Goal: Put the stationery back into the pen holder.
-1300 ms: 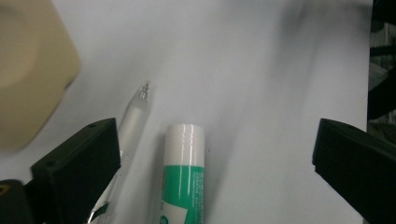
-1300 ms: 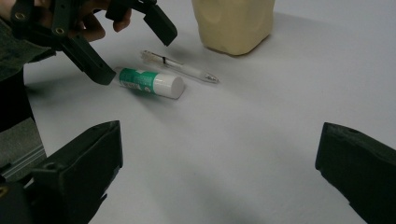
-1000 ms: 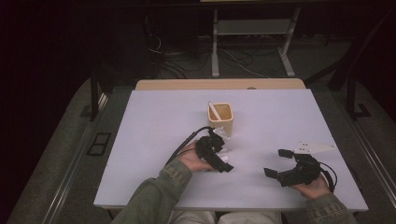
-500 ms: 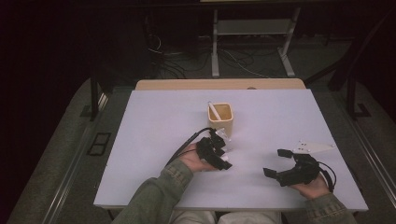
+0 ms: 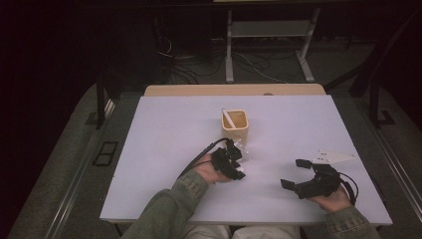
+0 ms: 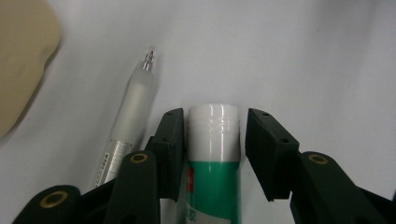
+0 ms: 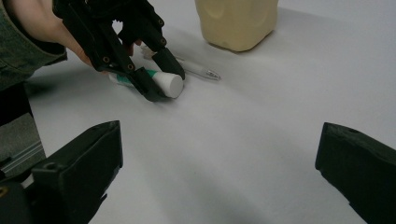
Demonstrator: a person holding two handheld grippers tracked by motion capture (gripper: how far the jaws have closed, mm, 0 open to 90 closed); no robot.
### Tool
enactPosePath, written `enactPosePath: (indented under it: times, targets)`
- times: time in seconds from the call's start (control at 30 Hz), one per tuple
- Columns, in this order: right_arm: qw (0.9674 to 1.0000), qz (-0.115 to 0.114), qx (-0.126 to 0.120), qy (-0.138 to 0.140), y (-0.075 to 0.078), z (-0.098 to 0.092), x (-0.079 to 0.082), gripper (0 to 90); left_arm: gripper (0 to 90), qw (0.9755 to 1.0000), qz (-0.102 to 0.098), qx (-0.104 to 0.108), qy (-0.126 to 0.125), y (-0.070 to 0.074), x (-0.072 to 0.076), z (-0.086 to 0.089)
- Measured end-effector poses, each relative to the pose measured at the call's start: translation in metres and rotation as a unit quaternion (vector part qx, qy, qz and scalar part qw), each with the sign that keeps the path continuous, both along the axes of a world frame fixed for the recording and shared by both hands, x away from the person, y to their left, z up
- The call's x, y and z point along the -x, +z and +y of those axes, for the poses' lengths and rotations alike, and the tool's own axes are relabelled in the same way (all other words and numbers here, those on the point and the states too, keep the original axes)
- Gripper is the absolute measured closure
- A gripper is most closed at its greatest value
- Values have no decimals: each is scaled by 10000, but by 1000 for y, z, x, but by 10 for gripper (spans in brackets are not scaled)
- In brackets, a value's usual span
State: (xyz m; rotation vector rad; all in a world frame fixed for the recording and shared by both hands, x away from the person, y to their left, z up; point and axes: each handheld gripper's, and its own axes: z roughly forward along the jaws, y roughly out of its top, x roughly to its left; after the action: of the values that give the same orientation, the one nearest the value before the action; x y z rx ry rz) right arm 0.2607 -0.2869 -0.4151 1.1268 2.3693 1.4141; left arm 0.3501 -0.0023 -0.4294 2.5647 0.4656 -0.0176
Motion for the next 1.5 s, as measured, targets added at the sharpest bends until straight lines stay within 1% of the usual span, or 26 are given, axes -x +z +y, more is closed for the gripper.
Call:
enactPosePath:
  times: [0.07,0.13,0.2,0.27,0.33,0.63,0.73,0.77,0.83,0.87,1.1,1.27,1.37,1.43,1.5]
  targets:
    - [10000,4,3,-7,0,0,0,4,595,10000,-42,-17,-8,0,0,0]
    - [10000,4,11,-10,0,0,0,4,628,10000,-21,-13,-3,0,0,0]
    - [10000,-6,19,-2,0,0,0,4,633,10000,-57,-66,-36,1,0,-1]
    - [10000,-2,20,-9,0,0,0,4,635,9999,-22,-112,-25,1,0,-2]
    - [10000,-3,23,-11,0,0,0,4,637,10000,16,-77,25,1,-1,-2]
    - [10000,10,15,-20,0,-1,0,4,638,9999,71,-79,-14,3,-4,4]
    - [10000,7,25,-14,-1,0,0,4,638,9999,91,54,72,7,-3,7]
    - [10000,8,24,-14,-1,0,0,4,639,9999,74,70,50,8,-3,8]
    - [10000,5,25,-15,0,0,0,4,638,9997,82,182,103,10,-3,10]
    - [10000,3,27,-15,-1,0,0,4,638,9998,65,194,88,12,-4,11]
    - [10000,5,20,-31,-1,-1,0,4,639,9986,64,497,195,21,-6,21]
    - [10000,20,25,-16,-1,0,0,4,638,9966,88,739,362,27,-8,28]
    - [10000,13,20,-26,-1,0,0,4,638,9955,58,888,332,32,-10,34]
    - [10000,9,18,-26,-1,-1,0,4,639,9943,39,1003,354,34,-10,36]
    - [10000,14,20,-25,-1,0,0,4,638,9925,41,1154,412,37,-11,39]
